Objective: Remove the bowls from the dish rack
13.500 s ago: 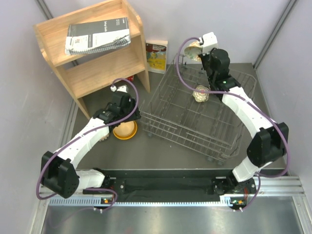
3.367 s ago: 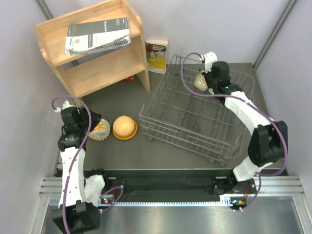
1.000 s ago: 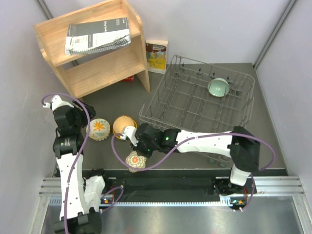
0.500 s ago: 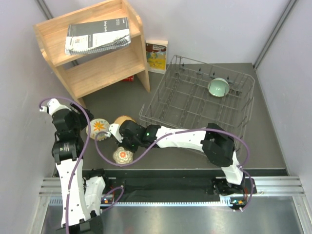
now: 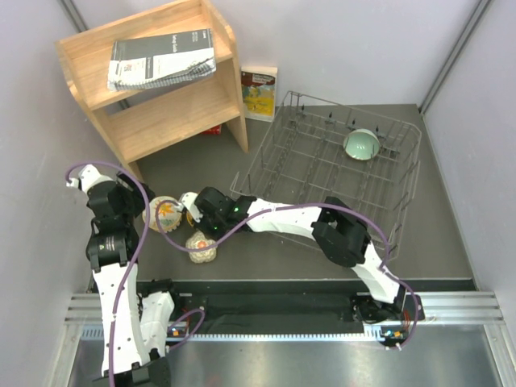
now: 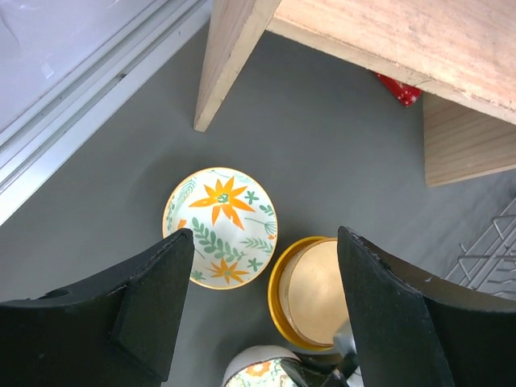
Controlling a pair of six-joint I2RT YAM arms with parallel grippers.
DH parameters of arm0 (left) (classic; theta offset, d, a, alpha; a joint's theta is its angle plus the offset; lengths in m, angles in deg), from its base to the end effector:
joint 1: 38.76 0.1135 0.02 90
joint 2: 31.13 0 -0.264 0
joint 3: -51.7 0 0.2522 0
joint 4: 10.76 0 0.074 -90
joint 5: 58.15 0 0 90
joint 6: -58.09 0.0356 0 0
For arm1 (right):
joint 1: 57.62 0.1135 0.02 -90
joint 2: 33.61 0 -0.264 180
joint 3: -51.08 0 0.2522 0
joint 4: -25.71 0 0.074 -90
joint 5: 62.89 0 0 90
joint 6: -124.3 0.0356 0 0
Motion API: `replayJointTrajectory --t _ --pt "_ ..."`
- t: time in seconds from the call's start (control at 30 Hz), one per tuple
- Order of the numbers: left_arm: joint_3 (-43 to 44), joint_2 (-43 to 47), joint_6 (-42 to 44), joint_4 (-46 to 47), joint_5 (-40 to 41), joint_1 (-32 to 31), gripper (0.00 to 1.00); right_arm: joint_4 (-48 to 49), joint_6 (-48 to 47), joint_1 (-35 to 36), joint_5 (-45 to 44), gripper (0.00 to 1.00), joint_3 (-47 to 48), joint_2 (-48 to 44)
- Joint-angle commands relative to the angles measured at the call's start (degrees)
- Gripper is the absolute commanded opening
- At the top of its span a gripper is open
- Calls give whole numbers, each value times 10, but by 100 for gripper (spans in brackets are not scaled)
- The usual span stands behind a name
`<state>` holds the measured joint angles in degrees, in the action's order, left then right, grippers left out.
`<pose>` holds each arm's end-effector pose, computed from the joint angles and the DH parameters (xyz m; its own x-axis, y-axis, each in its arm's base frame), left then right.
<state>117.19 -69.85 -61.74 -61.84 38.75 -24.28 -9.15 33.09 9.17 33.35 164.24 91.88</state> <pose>0.1334 0.0389 0.3472 -0.1696 -0.5538 -0.8152 -0.5056 0.7589 -0.4104 0.1911 0.4555 0.1943 -0.2691 -0.6809 -0.6811 -0.9486 0.3096 0.0654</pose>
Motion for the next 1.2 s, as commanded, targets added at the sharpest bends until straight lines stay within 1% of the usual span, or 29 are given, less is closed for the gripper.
replayJointTrajectory --t 0.0,0.07,0.13,0.17,0.27,0.37,0.43,0.47,0.5,0.6,0.63,0.67,0.7,0.73,0.87,0.9,0.93,0.97,1.0,1.03,1.07,1.1,1.13,1.17 --pt "-7 7 6 5 -7 2 77 -7 32 -1 3 14 35 3" --pt "-7 4 4 9 -11 1 77 -1 41 -2 -3 16 29 4" --pt "-12 5 -1 15 -24 2 77 4 48 -2 -3 22 18 2" --pt "-18 6 -4 20 -28 1 77 7 53 -3 -2 31 14 0" --pt "-25 5 -7 26 -42 2 77 36 59 -3 -1 41 -17 -22" --pt "-22 1 -8 28 -44 2 77 55 69 -3 0 41 -49 -47" --pt "-19 3 -7 26 -46 1 77 54 76 -3 -1 43 -59 -64" --pt "-19 6 -8 24 -49 1 77 55 79 -3 -2 52 -69 -72" --pt "-21 9 -8 23 -49 1 77 55 82 -3 -3 54 -75 -79" --pt "-36 24 -9 25 -50 1 77 62 87 -3 -12 56 -119 -125" --pt "-45 28 -9 30 -50 2 77 83 87 -3 -15 56 -133 -161" --pt "-50 29 -10 33 -49 2 77 97 88 -3 -15 57 -161 -181" --pt "-56 27 -13 36 -46 2 77 109 85 -3 -12 58 -169 -199" --pt "-63 20 -16 42 -47 1 77 113 79 -3 -11 58 -170 -229" --pt "-66 -6 -33 55 -66 1 76 78 68 -3 -30 58 -122 -280" --pt "-65 -7 -32 57 -88 2 76 71 65 -3 -36 59 -117 -292" --pt "-65 -6 -30 58 -89 3 75 73 62 -4 -43 59 -115 -326" --pt "-65 -3 -24 56 -90 2 75 84 66 -9 -36 61 -128 -349" --pt "-65 0 -21 55 -90 1 75 97 70 -30 -33 62 -136 -375" --pt "-65 10 -18 51 -82 1 75 113 84 -45 -50 64 -143 -427" --pt "-64 14 -16 44 -80 1 76 120 89 -66 -57 68 -154 -453" --pt "-65 26 -16 42 -81 1 76 120 89 -117 -61 68 -155 -474" --pt "-69 31 -17 41 -85 1 76 112 89 -148 -95 69 -157 -508" --pt "-72 37 -24 42 -89 1 76 106 84 -180 -113 72 -159 -520"
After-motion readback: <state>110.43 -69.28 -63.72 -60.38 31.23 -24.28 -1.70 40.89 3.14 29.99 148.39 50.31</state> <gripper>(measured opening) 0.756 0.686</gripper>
